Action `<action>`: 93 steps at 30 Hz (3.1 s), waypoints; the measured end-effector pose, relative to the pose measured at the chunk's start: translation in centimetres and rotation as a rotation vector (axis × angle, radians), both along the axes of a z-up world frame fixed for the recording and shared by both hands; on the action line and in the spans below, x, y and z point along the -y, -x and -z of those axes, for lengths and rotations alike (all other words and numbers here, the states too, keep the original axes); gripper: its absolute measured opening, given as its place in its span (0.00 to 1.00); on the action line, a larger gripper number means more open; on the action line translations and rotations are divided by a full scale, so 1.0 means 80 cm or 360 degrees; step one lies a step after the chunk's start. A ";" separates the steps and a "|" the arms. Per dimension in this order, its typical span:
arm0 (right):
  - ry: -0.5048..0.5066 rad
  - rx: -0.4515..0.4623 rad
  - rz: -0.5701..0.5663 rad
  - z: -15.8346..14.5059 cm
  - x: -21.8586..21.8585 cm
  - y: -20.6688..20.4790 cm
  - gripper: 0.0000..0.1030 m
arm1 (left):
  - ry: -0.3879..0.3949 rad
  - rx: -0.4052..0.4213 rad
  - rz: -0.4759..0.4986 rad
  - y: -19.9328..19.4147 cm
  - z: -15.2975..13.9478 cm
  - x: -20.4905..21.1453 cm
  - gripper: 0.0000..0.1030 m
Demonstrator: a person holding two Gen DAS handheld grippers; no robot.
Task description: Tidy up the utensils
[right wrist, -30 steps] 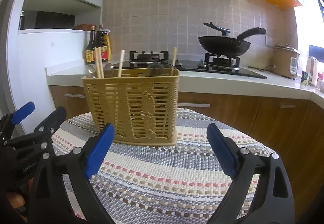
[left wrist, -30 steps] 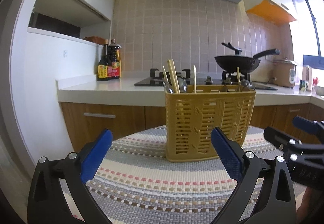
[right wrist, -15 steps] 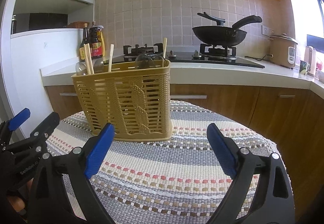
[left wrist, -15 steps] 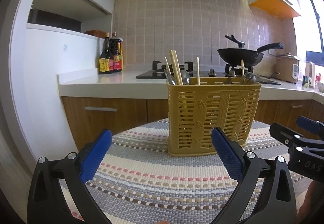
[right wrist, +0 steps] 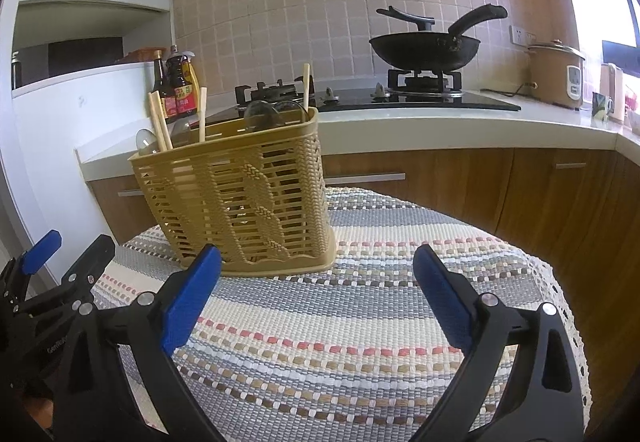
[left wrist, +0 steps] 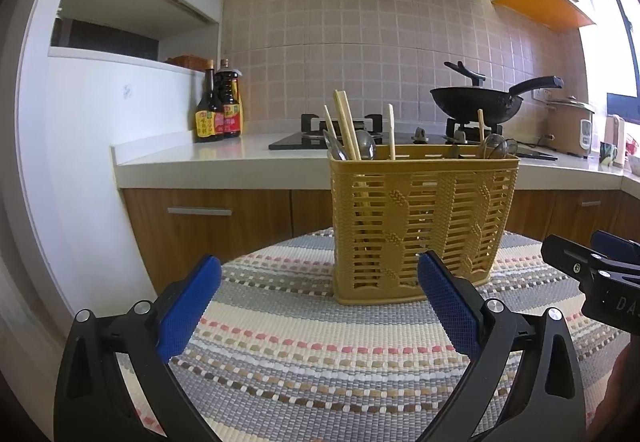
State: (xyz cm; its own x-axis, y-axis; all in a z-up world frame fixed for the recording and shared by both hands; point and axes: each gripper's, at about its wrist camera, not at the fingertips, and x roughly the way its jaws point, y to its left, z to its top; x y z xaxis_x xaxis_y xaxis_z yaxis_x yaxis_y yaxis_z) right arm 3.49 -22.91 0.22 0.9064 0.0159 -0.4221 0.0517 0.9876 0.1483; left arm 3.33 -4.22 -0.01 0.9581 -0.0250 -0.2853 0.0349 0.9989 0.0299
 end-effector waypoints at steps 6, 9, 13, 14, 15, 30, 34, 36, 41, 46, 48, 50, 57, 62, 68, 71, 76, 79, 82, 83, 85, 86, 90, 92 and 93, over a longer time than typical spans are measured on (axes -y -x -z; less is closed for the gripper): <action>0.0016 0.0012 0.0005 -0.001 -0.002 0.003 0.90 | -0.0009 0.0002 0.0009 0.001 0.000 0.002 0.93; 0.0009 0.0004 0.0004 0.000 -0.002 0.003 0.90 | -0.0006 -0.0002 0.0008 0.001 0.000 0.002 0.93; 0.0013 0.0006 0.0006 0.000 -0.003 0.003 0.92 | -0.0007 -0.0003 0.0009 0.001 0.000 0.002 0.93; 0.0016 0.0008 0.0007 0.000 -0.004 0.003 0.92 | -0.0007 -0.0004 0.0011 0.001 0.000 0.002 0.93; 0.0019 0.0009 0.0007 0.000 -0.004 0.004 0.92 | -0.0008 -0.0004 0.0012 0.001 0.000 0.002 0.93; 0.0031 0.0011 0.0010 -0.001 -0.007 0.003 0.92 | -0.0010 -0.0003 0.0016 0.001 0.001 0.004 0.93; 0.0036 0.0013 0.0011 -0.001 -0.007 0.003 0.92 | -0.0009 -0.0003 0.0015 0.001 0.001 0.004 0.93; 0.0039 0.0012 0.0005 -0.001 -0.007 0.003 0.92 | -0.0009 -0.0002 0.0015 0.001 0.001 0.004 0.93; 0.0040 0.0012 0.0002 0.000 -0.008 0.004 0.92 | -0.0007 -0.0013 0.0028 -0.001 0.001 0.004 0.93; 0.0039 0.0010 0.0004 0.000 -0.007 0.003 0.92 | -0.0007 -0.0021 0.0034 -0.001 0.002 0.005 0.93; 0.0044 0.0012 0.0003 0.000 -0.009 0.004 0.92 | -0.0007 -0.0021 0.0032 -0.001 0.002 0.005 0.93; 0.0048 0.0017 0.0001 -0.001 -0.009 0.004 0.92 | -0.0007 -0.0022 0.0035 -0.002 0.003 0.005 0.93; 0.0063 0.0032 0.0015 -0.002 -0.011 0.006 0.92 | -0.0015 -0.0023 0.0040 0.000 0.002 0.005 0.93; 0.0059 0.0028 0.0014 -0.002 -0.010 0.006 0.92 | -0.0014 -0.0023 0.0040 -0.002 0.002 0.005 0.93; 0.0061 0.0035 0.0013 -0.003 -0.011 0.007 0.92 | -0.0011 -0.0024 0.0039 -0.001 0.001 0.005 0.93; 0.0063 0.0036 0.0015 -0.003 -0.011 0.007 0.92 | -0.0003 -0.0027 0.0036 -0.002 0.001 0.003 0.93; 0.0058 0.0043 0.0017 -0.004 -0.012 0.008 0.92 | 0.0006 -0.0034 0.0035 -0.003 0.002 0.002 0.93; 0.0058 0.0040 0.0016 -0.004 -0.012 0.009 0.92 | 0.0005 -0.0033 0.0036 -0.003 0.002 0.002 0.93; 0.0060 0.0043 0.0018 -0.004 -0.012 0.009 0.92 | 0.0002 -0.0032 0.0035 -0.003 0.002 0.002 0.93; 0.0061 0.0043 0.0018 -0.004 -0.012 0.009 0.92 | -0.0001 -0.0030 0.0036 -0.003 0.002 0.003 0.93; 0.0059 0.0046 0.0018 -0.005 -0.012 0.009 0.92 | -0.0005 -0.0031 0.0037 -0.003 0.002 0.003 0.93; 0.0060 0.0047 0.0020 -0.005 -0.012 0.009 0.92 | -0.0006 -0.0036 0.0036 -0.004 0.003 0.003 0.93; 0.0059 0.0042 0.0019 -0.005 -0.013 0.009 0.92 | 0.0019 -0.0078 0.0024 -0.010 0.005 -0.001 0.93; 0.0064 0.0041 0.0017 -0.005 -0.013 0.009 0.92 | 0.0046 -0.0087 0.0024 -0.012 0.005 -0.006 0.93; 0.0067 0.0041 0.0015 -0.005 -0.014 0.008 0.92 | 0.0061 -0.0088 0.0031 -0.013 0.005 -0.008 0.93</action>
State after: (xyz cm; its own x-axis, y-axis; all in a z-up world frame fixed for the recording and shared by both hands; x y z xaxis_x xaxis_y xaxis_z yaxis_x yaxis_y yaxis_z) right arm 2.81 -21.82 0.61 0.9170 -0.0101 -0.3987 0.0579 0.9925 0.1080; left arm 4.34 -3.60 -0.43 0.9402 -0.0553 -0.3361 0.0547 0.9984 -0.0112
